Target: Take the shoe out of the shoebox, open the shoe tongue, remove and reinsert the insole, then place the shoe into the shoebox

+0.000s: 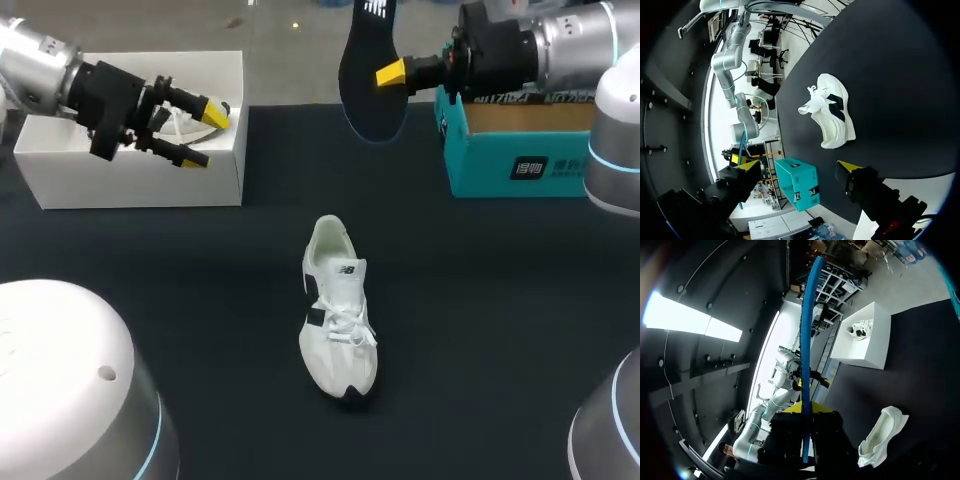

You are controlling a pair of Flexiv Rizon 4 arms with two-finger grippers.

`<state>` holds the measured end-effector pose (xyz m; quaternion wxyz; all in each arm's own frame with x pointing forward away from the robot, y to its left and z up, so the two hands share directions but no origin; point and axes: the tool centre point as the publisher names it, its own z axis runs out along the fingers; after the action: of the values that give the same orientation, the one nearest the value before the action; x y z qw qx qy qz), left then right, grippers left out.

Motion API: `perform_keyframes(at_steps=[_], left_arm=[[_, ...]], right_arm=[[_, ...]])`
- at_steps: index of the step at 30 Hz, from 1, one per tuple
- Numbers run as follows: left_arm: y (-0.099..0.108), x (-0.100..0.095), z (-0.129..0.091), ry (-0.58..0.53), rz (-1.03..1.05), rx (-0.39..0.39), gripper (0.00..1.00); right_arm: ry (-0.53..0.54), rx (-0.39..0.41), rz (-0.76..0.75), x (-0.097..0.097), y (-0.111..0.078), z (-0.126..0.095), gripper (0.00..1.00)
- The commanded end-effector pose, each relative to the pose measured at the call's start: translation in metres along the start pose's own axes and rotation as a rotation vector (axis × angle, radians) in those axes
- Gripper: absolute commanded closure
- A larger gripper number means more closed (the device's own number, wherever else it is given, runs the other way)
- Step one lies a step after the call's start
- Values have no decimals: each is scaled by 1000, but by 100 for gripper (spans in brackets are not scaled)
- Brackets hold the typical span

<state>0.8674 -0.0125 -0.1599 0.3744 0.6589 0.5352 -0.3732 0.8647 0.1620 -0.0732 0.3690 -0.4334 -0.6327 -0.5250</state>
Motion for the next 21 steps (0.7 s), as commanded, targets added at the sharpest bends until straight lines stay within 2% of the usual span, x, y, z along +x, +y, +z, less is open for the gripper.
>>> perform_keyframes(at_steps=[1,6,9,11,14,21], left_arm=[[8,9,-27,9,9,14,0],[21,18,-31,4,-1,55,0],[22,29,-28,31,-83,76,0],[22,29,-28,31,-83,76,0],[22,29,-28,31,-83,76,0],[22,29,-28,31,-83,76,0]], right_arm=[[0,16,-2,0,4,8,100],[0,17,-23,4,2,14,100],[1,20,-98,9,0,19,100],[11,30,-142,12,-2,22,100],[-61,4,-200,17,-4,25,100],[-61,4,-200,17,-4,25,100]])
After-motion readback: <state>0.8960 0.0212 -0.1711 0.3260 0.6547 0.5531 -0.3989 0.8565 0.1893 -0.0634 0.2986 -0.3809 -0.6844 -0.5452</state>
